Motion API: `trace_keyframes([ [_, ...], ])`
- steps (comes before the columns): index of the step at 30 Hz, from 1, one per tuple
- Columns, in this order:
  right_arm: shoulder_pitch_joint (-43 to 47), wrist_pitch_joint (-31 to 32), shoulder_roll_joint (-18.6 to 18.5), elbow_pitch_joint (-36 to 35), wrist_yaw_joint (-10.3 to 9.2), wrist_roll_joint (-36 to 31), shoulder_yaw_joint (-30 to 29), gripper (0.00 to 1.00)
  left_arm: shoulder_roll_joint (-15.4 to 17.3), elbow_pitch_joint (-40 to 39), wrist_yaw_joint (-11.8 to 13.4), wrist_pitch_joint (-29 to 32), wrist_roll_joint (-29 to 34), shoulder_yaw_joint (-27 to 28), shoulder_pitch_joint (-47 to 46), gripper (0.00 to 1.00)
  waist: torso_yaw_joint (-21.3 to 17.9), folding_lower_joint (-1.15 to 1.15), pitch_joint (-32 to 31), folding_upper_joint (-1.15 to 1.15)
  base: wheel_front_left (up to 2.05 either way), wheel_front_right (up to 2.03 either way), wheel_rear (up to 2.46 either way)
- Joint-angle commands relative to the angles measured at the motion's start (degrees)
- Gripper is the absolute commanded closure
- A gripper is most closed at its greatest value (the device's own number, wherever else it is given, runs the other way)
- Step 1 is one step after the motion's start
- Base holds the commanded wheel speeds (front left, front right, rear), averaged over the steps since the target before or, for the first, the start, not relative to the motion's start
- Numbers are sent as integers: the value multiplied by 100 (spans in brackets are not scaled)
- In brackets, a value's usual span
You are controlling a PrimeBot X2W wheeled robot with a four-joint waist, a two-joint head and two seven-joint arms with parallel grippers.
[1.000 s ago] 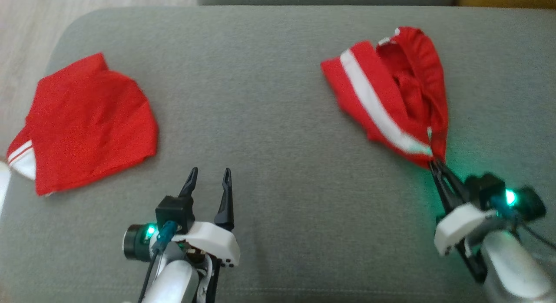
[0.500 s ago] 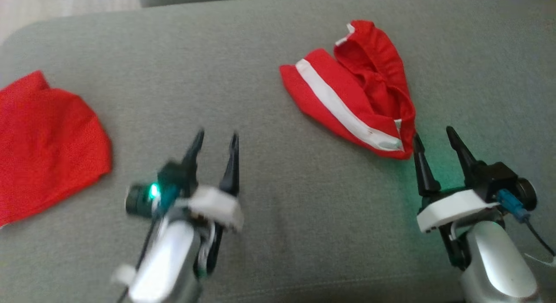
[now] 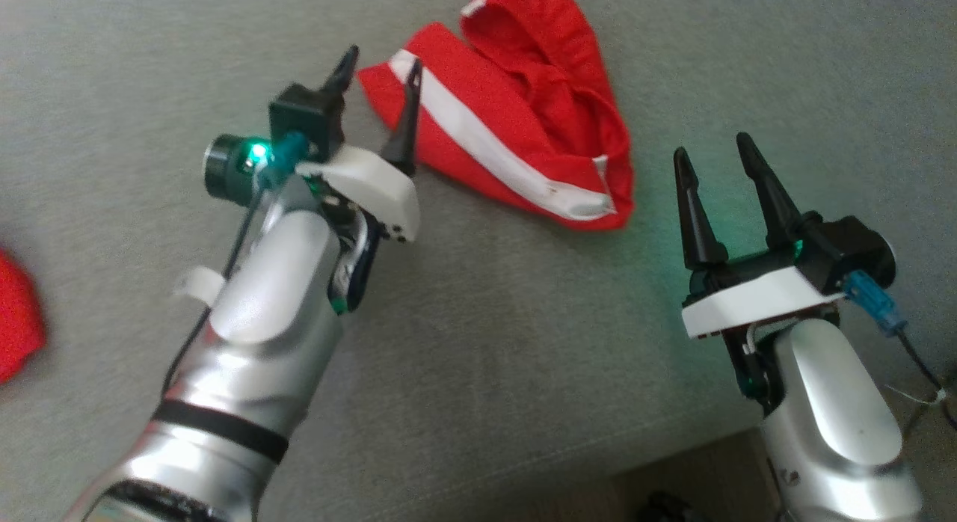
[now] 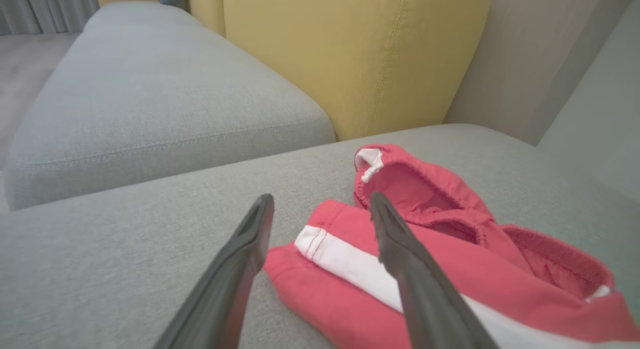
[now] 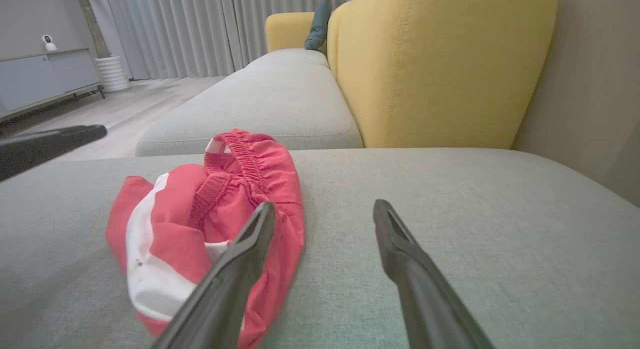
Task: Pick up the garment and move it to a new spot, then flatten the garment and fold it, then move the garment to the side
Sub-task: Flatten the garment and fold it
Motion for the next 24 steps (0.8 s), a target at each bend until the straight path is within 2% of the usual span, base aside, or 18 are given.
trace_keyframes([
  [1, -129, -36, 68, -220, 37, 79, 131, 0, 67, 25, -23, -31, -64, 131, -303, 0, -377, -1, 316, 0, 0, 0, 0],
  [8, -229, -36, 113, -426, 37, 252, 272, 0, 73, 832, -126, -31, 122, 336, -745, 0, -702, -1, 563, 0, 0, 0, 0],
  [18, -242, -36, 124, -471, 37, 422, 357, 0, 91, 1356, -23, -31, 356, 727, -873, 0, -802, -1, 622, 0, 0, 0, 0],
  [24, -267, -36, 125, -439, 37, 498, 413, 0, 87, 1702, -81, -31, 467, 749, -1016, 0, -849, -1, 652, 0, 0, 0, 0],
])
